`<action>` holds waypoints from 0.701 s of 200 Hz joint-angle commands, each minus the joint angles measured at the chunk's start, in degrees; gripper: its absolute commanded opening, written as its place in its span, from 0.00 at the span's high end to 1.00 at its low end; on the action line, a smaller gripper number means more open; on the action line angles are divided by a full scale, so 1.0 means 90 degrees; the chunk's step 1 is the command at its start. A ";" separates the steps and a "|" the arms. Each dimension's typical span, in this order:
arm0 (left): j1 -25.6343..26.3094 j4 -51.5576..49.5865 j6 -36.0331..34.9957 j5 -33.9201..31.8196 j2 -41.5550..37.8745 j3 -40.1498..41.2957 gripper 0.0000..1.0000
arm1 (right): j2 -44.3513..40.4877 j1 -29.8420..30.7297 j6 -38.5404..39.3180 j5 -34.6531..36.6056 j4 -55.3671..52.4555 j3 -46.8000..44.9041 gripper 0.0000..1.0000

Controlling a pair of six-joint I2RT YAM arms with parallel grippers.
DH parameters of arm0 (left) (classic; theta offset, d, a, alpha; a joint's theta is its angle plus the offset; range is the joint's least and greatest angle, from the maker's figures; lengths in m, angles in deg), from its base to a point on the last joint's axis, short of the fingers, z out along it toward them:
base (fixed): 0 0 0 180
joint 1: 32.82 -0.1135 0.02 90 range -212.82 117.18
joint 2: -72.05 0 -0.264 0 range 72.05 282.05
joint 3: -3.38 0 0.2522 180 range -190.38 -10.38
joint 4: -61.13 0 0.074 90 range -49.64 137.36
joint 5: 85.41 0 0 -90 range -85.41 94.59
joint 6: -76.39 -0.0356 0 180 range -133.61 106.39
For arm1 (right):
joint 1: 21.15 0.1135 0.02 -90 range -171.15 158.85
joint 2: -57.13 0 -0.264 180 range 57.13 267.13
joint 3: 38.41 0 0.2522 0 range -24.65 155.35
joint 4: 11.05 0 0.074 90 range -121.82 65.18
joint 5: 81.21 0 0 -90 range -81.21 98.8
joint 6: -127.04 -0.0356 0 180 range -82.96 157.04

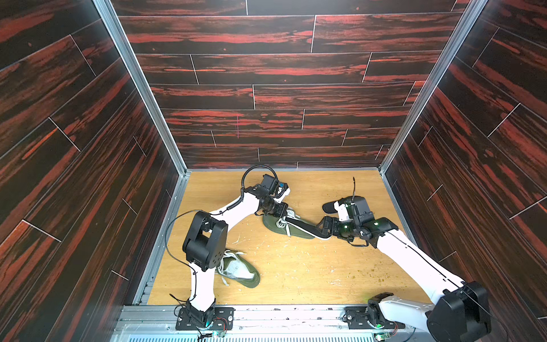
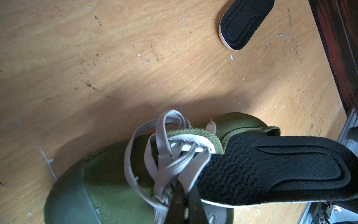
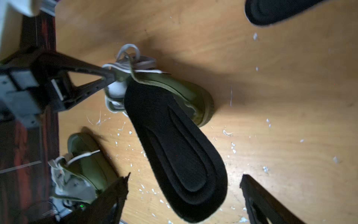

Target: Insert the insole into the shoe

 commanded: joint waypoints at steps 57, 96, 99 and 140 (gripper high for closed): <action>0.0023 0.0177 0.0141 -0.0081 -0.0211 -0.0226 1.00 | 0.0427 -0.0117 -0.1725 -0.0842 0.1358 -0.0739 0.14; 0.0079 0.0223 0.0117 -0.0047 -0.0237 -0.0224 1.00 | 0.0413 -0.0127 -0.3389 -0.1118 0.2933 -0.1619 0.21; 0.0090 0.0217 0.0108 -0.0038 -0.0242 -0.0226 1.00 | 0.0419 -0.0127 -0.3486 -0.1118 0.3050 -0.1659 0.22; 0.0140 0.0159 0.0018 -0.0003 -0.0201 -0.0311 1.00 | 0.0580 -0.0124 -0.3667 -0.1116 0.3230 -0.1468 0.36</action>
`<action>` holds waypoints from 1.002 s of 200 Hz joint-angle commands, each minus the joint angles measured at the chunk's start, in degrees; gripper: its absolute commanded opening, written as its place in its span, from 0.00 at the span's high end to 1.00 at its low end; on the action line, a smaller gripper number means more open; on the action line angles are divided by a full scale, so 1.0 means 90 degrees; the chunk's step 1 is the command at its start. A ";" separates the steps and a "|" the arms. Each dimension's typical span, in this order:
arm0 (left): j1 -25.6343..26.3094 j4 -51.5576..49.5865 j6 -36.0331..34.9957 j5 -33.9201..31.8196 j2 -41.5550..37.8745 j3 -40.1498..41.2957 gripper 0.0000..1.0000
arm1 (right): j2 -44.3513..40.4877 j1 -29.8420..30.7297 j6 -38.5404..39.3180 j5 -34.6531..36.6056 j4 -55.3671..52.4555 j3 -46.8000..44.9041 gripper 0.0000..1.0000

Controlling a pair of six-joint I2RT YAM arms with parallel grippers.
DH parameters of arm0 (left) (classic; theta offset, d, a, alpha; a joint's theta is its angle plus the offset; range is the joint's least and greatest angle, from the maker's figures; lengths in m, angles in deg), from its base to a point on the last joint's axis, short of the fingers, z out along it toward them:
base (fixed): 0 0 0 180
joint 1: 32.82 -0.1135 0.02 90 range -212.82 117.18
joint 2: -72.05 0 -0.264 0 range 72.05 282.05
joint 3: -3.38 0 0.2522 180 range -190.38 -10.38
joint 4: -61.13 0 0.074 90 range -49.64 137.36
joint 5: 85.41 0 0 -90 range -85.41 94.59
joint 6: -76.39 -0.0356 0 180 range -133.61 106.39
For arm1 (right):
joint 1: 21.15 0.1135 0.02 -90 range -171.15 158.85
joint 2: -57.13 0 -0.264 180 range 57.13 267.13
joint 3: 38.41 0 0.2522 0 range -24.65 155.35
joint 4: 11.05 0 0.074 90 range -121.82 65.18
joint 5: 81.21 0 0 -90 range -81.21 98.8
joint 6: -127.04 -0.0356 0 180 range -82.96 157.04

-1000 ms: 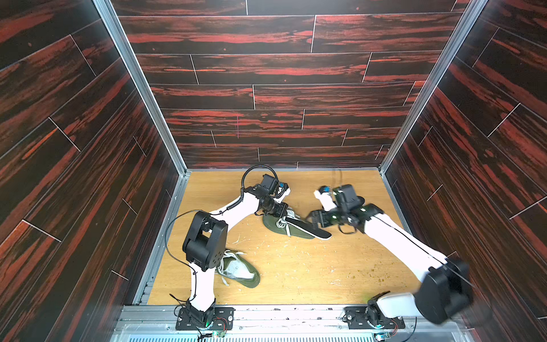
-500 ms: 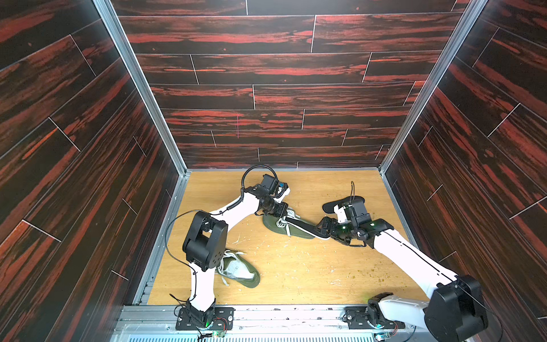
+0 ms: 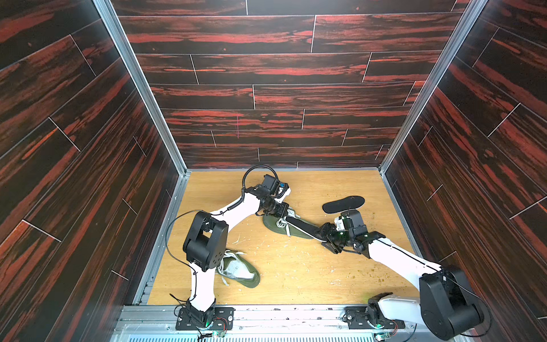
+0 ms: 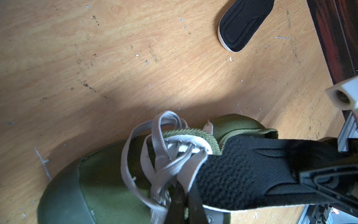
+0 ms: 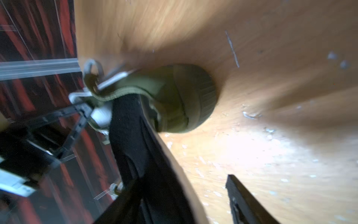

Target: Insert the insole into the shoe

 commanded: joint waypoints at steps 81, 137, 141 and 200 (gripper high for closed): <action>0.0070 0.0148 -0.0107 0.0017 -0.0277 -0.0400 1.00 | 0.0305 -0.0027 -0.0353 -0.0474 0.0662 0.0263 0.66; 0.0070 0.0051 -0.0128 -0.0017 -0.0213 -0.0554 1.00 | 0.0332 -0.0027 0.0067 -0.0434 0.0447 0.0367 0.90; 0.0075 0.0043 -0.0135 -0.0007 -0.0211 -0.0564 1.00 | 0.0332 -0.0027 0.0102 -0.0465 0.0458 0.0362 0.90; 0.0050 -0.0320 -0.0500 0.0492 -0.0098 -0.0812 1.00 | 0.0288 0.0458 0.2298 0.0155 -0.1024 0.1184 1.00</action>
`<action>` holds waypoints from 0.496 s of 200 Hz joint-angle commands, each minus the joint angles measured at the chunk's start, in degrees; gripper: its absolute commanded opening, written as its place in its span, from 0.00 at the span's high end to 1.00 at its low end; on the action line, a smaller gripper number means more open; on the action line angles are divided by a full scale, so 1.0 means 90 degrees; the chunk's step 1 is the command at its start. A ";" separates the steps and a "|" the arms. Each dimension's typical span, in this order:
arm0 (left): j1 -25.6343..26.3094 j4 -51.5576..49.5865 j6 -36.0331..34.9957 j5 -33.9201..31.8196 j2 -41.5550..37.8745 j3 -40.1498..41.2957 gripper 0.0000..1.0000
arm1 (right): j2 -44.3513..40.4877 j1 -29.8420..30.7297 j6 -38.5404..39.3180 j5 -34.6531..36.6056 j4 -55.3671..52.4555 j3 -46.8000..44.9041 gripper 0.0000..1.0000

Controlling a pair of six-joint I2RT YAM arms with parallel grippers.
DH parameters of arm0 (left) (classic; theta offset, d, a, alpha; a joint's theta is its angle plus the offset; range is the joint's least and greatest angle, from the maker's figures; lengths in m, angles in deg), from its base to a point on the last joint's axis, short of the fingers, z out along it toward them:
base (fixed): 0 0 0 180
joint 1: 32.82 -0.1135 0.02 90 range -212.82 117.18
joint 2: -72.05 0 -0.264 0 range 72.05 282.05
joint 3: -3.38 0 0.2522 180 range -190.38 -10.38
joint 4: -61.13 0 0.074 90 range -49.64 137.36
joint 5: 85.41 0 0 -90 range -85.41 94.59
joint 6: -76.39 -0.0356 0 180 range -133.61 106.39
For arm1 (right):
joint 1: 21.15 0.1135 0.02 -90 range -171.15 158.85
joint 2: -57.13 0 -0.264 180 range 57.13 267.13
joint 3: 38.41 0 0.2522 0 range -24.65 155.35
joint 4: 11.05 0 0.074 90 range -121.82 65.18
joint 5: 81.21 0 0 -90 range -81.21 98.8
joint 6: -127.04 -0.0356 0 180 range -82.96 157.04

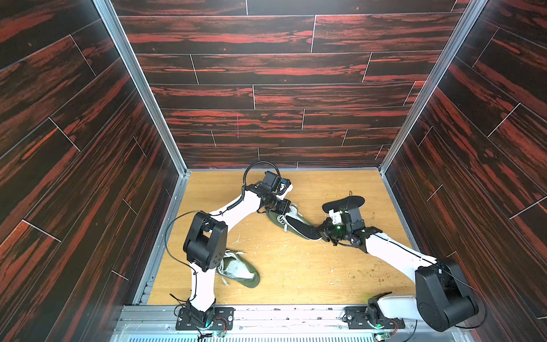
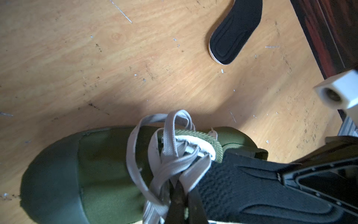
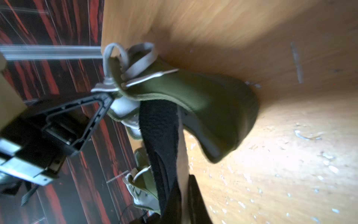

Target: Insert the insole into the shoe

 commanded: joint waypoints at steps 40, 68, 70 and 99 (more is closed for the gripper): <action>-0.0033 -0.0477 -0.0167 0.0464 0.0057 -0.0642 1.00 | -0.0085 0.0737 0.2758 0.1516 -0.1797 0.0961 1.00; -0.0047 -0.0516 -0.0019 0.0569 0.0043 -0.0697 1.00 | 0.0102 0.1206 0.3406 0.2531 -0.2044 0.0974 1.00; -0.0043 -0.0529 -0.0007 0.0563 0.0047 -0.0704 1.00 | 0.0110 0.1248 0.3443 0.2603 -0.2051 0.0977 1.00; -0.0106 -0.0907 0.0061 0.0337 0.0241 -0.0927 1.00 | -0.0159 0.1605 0.3462 0.3118 -0.1783 0.0823 1.00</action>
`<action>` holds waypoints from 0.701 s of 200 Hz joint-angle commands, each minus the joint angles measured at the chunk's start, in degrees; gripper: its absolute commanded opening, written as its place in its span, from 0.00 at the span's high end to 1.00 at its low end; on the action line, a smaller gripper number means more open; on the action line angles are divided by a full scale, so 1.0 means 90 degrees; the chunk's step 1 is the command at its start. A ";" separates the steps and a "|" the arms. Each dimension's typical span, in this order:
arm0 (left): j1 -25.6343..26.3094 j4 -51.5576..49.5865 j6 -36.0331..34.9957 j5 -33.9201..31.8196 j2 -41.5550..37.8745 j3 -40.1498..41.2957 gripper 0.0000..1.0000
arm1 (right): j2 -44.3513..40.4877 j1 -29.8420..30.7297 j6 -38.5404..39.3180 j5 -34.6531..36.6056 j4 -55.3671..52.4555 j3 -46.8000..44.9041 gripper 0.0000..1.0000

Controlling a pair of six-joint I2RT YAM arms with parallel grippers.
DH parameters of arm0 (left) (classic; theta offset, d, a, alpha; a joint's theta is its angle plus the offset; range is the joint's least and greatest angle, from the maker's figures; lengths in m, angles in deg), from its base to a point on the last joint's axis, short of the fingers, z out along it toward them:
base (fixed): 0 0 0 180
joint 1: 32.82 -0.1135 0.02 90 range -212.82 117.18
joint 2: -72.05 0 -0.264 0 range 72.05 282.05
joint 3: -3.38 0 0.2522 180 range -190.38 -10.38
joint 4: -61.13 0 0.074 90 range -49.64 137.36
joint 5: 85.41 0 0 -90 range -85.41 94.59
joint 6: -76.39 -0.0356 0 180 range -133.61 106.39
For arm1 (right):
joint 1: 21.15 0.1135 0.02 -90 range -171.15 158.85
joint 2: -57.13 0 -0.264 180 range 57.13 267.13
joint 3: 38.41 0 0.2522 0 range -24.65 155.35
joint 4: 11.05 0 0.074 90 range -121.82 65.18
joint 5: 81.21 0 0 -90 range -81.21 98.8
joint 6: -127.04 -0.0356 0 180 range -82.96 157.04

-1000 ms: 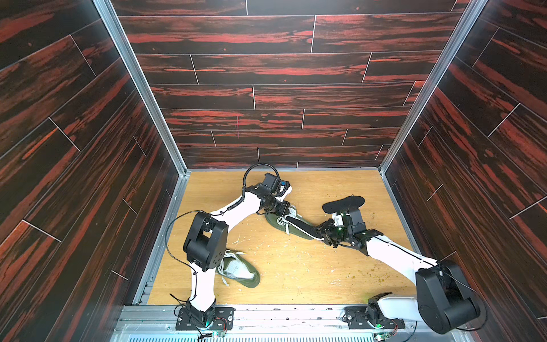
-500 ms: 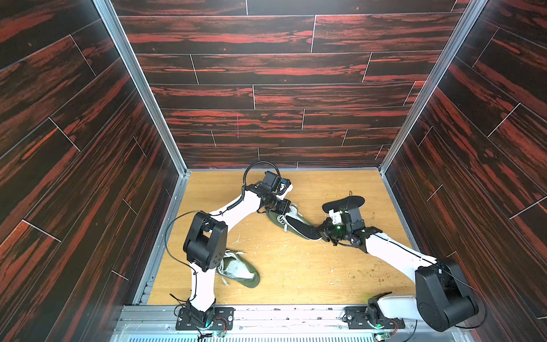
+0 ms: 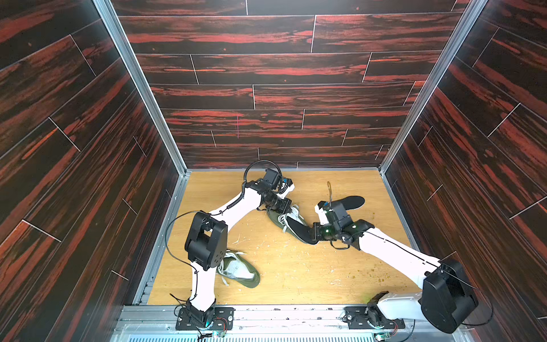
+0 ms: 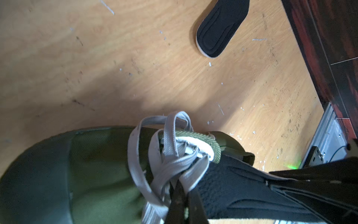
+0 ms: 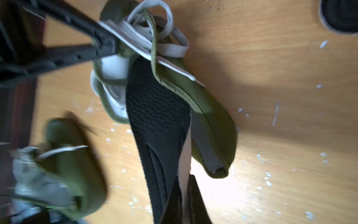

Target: Insert the insole into the shoe

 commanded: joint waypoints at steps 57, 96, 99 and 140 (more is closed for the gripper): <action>-0.0189 0.0019 0.0664 0.0308 0.0179 -0.0239 1.00 | -0.0775 0.0252 0.0725 0.0204 0.1016 -0.0909 1.00; -0.0204 0.0322 0.1010 0.0625 0.0039 -0.0067 1.00 | -0.0714 0.0284 0.1518 0.0202 0.1895 -0.1236 1.00; -0.0199 0.0327 0.1012 0.0635 0.0046 -0.0081 1.00 | -0.0681 0.0279 0.1568 0.0181 0.1923 -0.1220 1.00; -0.0201 0.0046 0.0794 0.0733 0.0187 -0.0323 1.00 | -0.0370 0.0282 0.2189 0.0220 0.2301 -0.0909 1.00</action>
